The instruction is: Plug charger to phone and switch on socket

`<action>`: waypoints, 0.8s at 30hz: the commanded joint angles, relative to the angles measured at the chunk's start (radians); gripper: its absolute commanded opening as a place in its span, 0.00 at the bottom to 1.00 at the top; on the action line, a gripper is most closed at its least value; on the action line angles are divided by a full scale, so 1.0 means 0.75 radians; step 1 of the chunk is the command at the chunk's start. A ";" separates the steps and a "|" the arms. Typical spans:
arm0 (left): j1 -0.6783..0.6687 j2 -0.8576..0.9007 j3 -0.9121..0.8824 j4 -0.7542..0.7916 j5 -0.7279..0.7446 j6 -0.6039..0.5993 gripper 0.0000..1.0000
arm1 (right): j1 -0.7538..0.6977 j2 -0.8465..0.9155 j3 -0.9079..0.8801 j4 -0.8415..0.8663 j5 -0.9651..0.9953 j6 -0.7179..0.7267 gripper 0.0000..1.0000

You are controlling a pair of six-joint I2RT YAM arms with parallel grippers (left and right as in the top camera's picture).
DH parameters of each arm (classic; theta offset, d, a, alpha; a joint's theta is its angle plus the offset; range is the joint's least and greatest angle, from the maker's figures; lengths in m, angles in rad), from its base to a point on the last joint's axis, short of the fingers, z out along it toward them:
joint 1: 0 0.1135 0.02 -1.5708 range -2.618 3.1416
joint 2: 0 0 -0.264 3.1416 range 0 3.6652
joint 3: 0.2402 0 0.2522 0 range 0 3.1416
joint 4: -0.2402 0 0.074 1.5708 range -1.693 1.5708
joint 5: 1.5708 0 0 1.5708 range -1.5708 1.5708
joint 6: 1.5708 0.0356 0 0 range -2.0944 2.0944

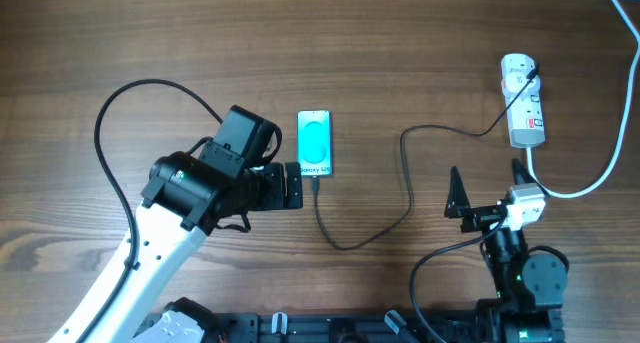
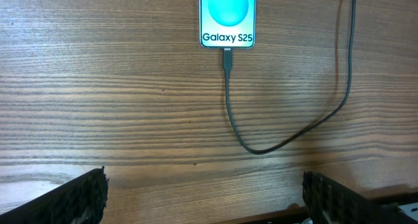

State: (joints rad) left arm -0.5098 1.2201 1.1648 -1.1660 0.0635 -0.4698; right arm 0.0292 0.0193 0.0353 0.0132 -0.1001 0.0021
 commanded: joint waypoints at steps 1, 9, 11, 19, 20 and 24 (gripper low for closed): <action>-0.006 -0.001 -0.010 0.003 -0.022 -0.013 1.00 | -0.009 -0.021 -0.041 -0.003 0.046 0.042 1.00; -0.006 -0.001 -0.010 0.003 -0.022 -0.013 1.00 | -0.009 -0.021 -0.041 -0.019 0.068 -0.089 1.00; -0.006 -0.001 -0.010 0.003 -0.022 -0.013 1.00 | -0.009 -0.021 -0.041 -0.017 0.068 -0.089 1.00; -0.006 -0.001 -0.010 0.003 -0.022 -0.013 1.00 | -0.009 -0.021 -0.041 -0.016 0.068 -0.089 1.00; -0.006 -0.001 -0.010 0.003 -0.022 -0.013 1.00 | -0.009 -0.021 -0.041 -0.016 0.068 -0.089 1.00; -0.006 -0.001 -0.010 0.003 -0.023 -0.013 1.00 | -0.009 -0.021 -0.041 -0.016 0.068 -0.088 1.00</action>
State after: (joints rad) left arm -0.5098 1.2201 1.1648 -1.1656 0.0639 -0.4698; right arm 0.0288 0.0193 0.0078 0.0002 -0.0658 -0.0513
